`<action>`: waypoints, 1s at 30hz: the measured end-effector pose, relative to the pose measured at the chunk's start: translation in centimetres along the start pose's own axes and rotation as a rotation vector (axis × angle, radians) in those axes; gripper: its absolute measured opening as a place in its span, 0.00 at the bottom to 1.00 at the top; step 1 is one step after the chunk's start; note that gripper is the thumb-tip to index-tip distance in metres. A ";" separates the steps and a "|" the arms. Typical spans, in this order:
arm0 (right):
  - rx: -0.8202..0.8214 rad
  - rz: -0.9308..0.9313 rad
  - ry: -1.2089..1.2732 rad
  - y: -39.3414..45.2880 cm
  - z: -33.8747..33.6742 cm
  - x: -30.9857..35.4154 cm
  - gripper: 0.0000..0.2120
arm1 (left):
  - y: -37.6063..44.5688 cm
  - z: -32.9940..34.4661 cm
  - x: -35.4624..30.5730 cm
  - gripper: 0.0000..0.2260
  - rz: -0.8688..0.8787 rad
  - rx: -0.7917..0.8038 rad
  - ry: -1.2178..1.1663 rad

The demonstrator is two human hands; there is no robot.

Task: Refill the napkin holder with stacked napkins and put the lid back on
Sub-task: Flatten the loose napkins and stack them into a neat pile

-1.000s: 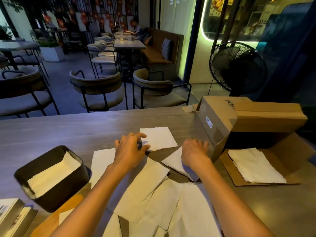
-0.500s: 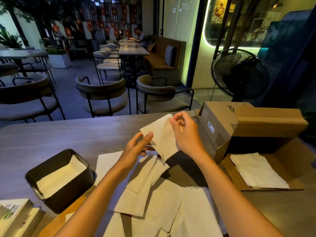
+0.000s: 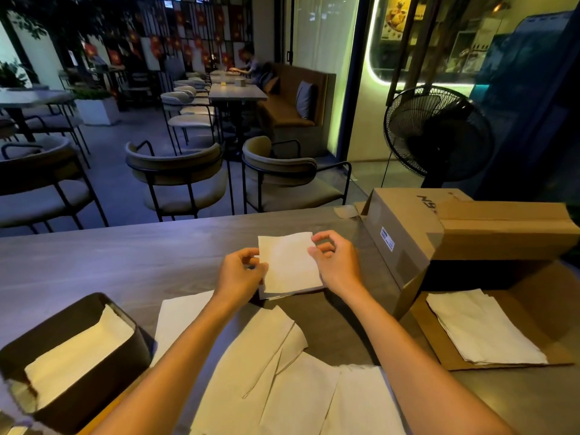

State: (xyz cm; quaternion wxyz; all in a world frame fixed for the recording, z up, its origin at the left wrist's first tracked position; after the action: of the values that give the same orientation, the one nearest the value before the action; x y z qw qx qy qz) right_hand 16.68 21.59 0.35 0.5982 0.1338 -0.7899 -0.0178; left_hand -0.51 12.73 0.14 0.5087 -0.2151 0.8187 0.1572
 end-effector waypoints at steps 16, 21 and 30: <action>0.009 -0.087 -0.145 0.1 0.9 -1.4 0.10 | 1.0 0.9 2.3 0.20 0.146 -0.074 0.188; 0.013 -0.135 -0.241 -0.4 0.7 -1.5 0.12 | 0.2 0.6 2.3 0.21 0.159 -0.067 0.214; 0.270 -0.153 -0.252 -7.1 0.8 1.0 0.13 | -5.3 -5.3 1.0 0.13 0.174 0.238 0.908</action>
State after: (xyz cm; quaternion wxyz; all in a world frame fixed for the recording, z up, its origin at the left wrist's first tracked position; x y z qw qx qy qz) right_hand 17.03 14.44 -0.25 0.4683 0.2691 -0.8412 0.0264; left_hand -2.23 5.49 1.31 0.1057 -0.1330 0.9855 -0.0058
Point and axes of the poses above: each hand's wrist, its own y-axis towards the middle knuckle, its own z-axis out of the palm, x = y × z, the point moved 1 cm from there along y, towards the middle knuckle, and after that the axes turned 5 degrees about y, right-handed, at the moved point
